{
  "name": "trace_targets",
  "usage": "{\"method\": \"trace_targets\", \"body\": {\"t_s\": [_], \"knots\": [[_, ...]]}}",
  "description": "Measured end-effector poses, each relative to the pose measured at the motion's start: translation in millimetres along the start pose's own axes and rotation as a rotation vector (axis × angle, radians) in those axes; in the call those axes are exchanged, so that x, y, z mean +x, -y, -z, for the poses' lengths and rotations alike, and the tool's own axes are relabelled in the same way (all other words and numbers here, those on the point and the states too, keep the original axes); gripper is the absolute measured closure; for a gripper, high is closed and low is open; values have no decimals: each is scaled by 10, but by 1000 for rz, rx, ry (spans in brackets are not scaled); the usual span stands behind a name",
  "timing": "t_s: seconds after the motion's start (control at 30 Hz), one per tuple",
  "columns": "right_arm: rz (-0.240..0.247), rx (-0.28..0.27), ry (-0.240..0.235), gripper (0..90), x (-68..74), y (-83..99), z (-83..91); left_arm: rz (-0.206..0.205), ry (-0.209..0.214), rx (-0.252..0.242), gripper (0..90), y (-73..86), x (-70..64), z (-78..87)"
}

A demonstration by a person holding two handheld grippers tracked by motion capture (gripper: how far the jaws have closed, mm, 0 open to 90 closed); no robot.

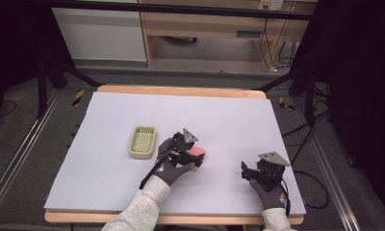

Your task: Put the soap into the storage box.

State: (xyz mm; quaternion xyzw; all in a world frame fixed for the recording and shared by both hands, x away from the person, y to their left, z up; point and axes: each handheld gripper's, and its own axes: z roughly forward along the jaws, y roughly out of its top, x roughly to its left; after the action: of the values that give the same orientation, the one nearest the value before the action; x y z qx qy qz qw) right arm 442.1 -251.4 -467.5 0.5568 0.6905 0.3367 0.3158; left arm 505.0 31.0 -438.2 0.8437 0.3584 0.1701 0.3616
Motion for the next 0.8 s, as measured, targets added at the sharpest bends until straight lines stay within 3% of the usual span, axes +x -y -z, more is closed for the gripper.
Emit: {"method": "trace_targets", "body": {"t_s": [0.8], "knots": [[-13, 10, -3, 62, 1, 3, -7, -5, -3, 81, 198, 62, -57, -259]]}}
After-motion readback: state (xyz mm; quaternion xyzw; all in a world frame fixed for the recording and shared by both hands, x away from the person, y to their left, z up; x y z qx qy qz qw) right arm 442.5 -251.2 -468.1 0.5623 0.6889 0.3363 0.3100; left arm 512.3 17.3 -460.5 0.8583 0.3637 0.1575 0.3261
